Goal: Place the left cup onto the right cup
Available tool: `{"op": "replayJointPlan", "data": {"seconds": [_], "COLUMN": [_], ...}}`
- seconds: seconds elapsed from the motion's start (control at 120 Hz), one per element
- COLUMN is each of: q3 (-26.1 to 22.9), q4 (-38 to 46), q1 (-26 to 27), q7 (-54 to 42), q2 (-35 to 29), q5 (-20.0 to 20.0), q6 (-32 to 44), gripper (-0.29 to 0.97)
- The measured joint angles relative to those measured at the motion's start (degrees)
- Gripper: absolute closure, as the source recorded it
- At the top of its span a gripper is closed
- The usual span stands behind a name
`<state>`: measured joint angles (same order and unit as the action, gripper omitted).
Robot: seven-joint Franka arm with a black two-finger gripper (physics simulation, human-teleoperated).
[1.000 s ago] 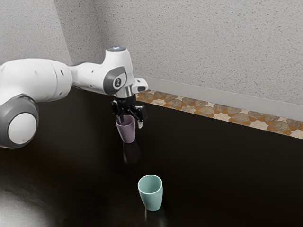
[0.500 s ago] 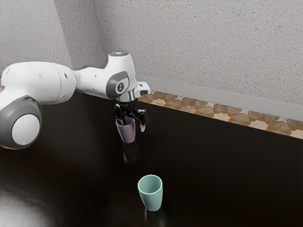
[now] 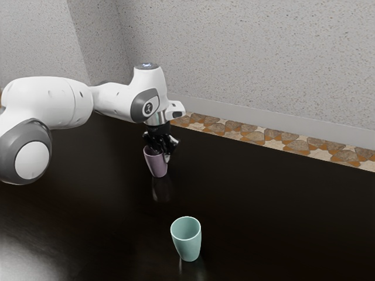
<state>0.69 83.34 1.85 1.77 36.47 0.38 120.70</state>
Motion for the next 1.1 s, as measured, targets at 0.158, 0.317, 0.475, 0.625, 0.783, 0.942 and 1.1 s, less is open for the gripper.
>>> {"op": "replayJointPlan", "data": {"seconds": [0.158, 0.317, 0.475, 0.625, 0.783, 0.942, 1.1], "q3": [0.02, 0.04, 0.13, 0.69, 1.07, 0.62, 0.38], "q4": [0.00, 0.00, 0.00, 0.05, 0.09, 0.09, 0.08], "q1": [0.00, 0.00, 0.04, 0.40, 0.85, 1.80, 3.98], "q7": [0.00, 0.12, 0.29, 0.61, 1.74, 4.00, 7.41], "q2": [-0.08, -0.19, -0.55, -2.72, -5.59, -7.75, -9.60], "q5": [0.41, 0.64, 0.83, 1.39, 2.65, 3.32, 3.68], "q6": [0.01, 0.02, 0.01, -0.28, -2.16, -5.23, -8.61], "gripper": [0.75, 0.77, 0.78, 0.78, 0.78, 0.78, 0.78]}}
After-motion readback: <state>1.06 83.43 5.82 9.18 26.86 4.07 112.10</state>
